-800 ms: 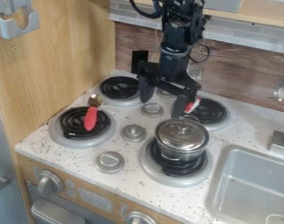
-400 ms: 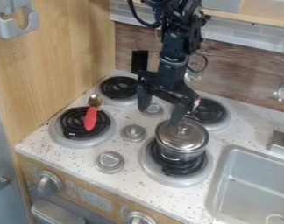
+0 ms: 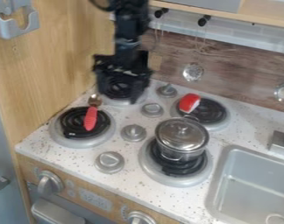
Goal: Take the red spatule between the burner
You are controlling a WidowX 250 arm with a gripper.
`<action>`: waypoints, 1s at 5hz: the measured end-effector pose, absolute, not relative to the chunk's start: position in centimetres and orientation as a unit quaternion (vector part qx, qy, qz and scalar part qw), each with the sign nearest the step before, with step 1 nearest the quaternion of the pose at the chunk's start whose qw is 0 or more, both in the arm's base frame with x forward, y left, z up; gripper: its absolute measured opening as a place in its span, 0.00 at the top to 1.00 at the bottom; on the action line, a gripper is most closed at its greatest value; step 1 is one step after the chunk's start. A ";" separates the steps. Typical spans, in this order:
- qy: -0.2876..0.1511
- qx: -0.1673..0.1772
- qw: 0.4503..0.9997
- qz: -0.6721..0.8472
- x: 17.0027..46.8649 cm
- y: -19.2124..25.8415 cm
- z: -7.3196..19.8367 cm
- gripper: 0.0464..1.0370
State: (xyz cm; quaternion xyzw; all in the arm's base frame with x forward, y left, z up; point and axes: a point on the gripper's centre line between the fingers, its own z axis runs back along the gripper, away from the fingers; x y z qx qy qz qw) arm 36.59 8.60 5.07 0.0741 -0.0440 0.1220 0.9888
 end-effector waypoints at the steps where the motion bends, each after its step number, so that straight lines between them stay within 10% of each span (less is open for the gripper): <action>1: -0.025 0.071 0.981 0.181 36.1 11.7 3.2 0.04; 5: 0.024 0.063 0.967 0.247 36.0 14.2 -3.0 0.10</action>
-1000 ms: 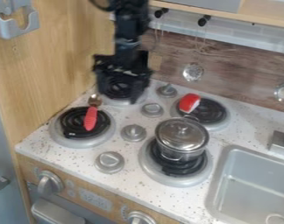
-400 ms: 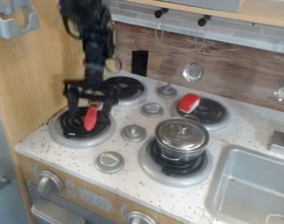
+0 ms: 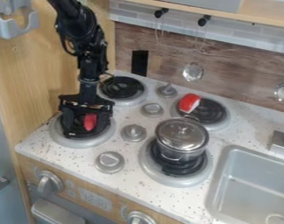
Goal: Take the red spatule between the burner
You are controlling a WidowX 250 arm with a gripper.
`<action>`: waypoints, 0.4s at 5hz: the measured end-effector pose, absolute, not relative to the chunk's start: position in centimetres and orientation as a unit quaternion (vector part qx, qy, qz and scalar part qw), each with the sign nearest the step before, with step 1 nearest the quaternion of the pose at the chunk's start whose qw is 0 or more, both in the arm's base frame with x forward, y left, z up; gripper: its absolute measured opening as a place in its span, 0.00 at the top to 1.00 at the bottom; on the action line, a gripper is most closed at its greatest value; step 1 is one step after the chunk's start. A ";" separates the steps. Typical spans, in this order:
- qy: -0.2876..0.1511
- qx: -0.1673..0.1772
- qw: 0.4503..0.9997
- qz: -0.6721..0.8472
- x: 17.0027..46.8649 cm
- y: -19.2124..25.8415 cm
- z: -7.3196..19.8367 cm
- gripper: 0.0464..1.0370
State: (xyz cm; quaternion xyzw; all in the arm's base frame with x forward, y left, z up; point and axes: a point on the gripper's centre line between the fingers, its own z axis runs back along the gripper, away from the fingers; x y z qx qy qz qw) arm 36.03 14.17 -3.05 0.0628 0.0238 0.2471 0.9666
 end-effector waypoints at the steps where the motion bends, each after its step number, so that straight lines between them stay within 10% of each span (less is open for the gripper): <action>1: 0.017 0.063 0.967 0.246 36.3 14.2 -3.1 0.40; 2: 0.012 0.068 0.968 0.243 36.3 14.4 -3.1 0.66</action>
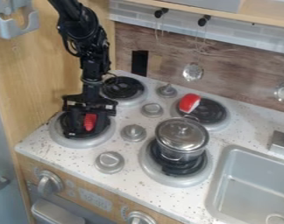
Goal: Take the red spatule between the burner
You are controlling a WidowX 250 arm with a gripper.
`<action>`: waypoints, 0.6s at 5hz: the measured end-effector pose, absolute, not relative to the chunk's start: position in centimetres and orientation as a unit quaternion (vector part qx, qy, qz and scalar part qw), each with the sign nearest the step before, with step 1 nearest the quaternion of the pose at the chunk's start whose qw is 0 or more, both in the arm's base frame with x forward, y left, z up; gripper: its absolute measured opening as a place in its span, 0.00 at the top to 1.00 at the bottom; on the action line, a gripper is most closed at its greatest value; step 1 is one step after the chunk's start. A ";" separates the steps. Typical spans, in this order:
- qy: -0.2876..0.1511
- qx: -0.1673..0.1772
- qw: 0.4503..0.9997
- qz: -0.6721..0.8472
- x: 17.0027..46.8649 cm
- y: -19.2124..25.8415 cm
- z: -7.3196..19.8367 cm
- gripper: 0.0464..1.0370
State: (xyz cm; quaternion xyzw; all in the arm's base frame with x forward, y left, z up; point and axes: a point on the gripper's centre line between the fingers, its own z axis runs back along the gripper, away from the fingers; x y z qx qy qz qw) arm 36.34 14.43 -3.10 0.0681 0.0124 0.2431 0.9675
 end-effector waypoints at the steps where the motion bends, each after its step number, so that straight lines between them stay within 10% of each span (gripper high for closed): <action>1: 0.011 0.070 0.969 0.237 36.4 14.4 -3.1 0.73; 3: -0.038 0.101 0.982 0.154 38.6 12.2 1.0 0.73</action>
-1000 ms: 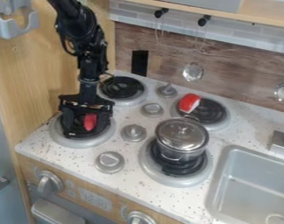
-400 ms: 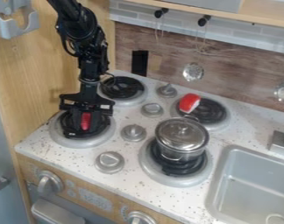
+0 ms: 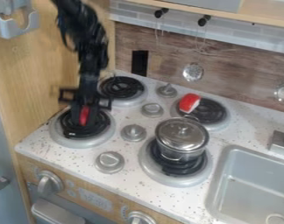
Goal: Take the red spatule between the burner
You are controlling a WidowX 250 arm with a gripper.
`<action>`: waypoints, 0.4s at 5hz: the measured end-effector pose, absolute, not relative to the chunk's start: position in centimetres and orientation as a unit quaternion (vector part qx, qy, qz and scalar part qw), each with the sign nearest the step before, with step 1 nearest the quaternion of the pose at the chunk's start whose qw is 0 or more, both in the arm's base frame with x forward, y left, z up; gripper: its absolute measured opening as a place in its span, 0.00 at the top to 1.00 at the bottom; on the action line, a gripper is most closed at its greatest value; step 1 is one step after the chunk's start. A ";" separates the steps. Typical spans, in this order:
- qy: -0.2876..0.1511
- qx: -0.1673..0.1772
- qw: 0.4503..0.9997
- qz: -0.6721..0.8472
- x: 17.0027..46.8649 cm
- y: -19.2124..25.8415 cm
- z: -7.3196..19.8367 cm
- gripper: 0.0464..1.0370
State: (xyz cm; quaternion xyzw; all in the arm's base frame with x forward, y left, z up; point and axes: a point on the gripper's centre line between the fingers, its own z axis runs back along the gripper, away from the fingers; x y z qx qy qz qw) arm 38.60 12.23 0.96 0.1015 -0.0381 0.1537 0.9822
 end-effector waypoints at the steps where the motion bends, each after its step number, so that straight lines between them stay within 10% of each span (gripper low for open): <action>1: -0.069 0.101 0.990 0.066 40.7 7.1 2.6 0.73; 2: -0.086 0.090 0.992 0.005 41.8 3.2 2.9 0.73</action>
